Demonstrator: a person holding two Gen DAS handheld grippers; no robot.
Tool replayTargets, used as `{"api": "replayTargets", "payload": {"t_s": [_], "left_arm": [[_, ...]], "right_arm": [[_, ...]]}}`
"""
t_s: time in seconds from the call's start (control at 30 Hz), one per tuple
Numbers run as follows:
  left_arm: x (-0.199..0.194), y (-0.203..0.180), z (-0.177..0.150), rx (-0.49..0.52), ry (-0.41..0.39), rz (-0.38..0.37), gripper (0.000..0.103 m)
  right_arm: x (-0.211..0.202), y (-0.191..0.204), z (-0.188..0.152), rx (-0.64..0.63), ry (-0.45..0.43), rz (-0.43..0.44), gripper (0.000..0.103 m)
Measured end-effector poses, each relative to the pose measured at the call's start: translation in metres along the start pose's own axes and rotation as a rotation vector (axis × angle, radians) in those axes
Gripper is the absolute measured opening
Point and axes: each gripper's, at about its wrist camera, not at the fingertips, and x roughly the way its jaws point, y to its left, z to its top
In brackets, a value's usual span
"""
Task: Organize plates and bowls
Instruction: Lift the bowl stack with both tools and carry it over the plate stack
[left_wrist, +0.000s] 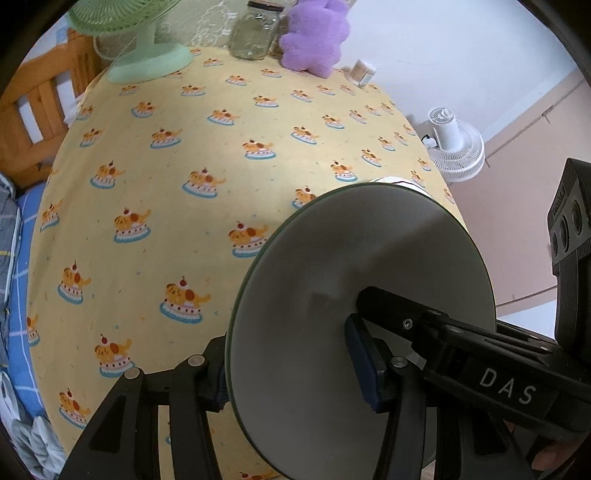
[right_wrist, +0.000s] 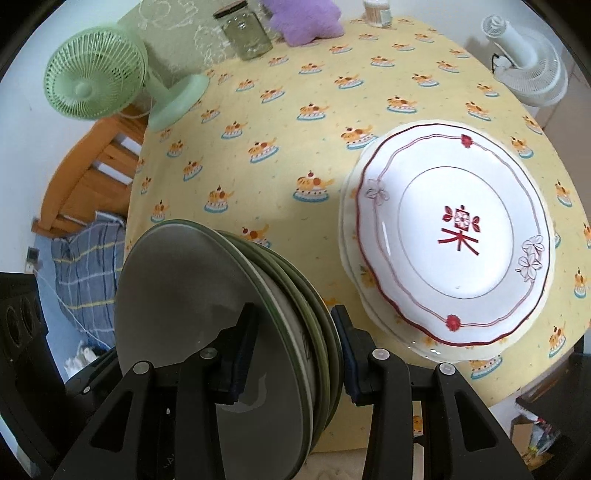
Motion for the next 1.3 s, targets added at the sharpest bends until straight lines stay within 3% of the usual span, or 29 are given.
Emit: {"api": "replayTargets", "payload": {"t_s": [0.63, 0.93, 1.3], "left_arm": [[0.012, -0.07, 0.017, -0.131, -0.092, 0.111, 0.053], [0.004, -0.074, 0.013, -0.234, -0.134, 0.172, 0.053], [-0.002, -0.081, 0.024, -0.155, -0.14, 0.136, 0.053]], "right_arm": [[-0.025, -0.053, 0.044, -0.15, 0.04, 0.086, 0.043], [-0.027, -0.05, 0.057, -0.261, 0.08, 0.138, 0.043], [-0.042, -0.051, 0.06, -0.218, 0.028, 0.117, 0.043]]}}
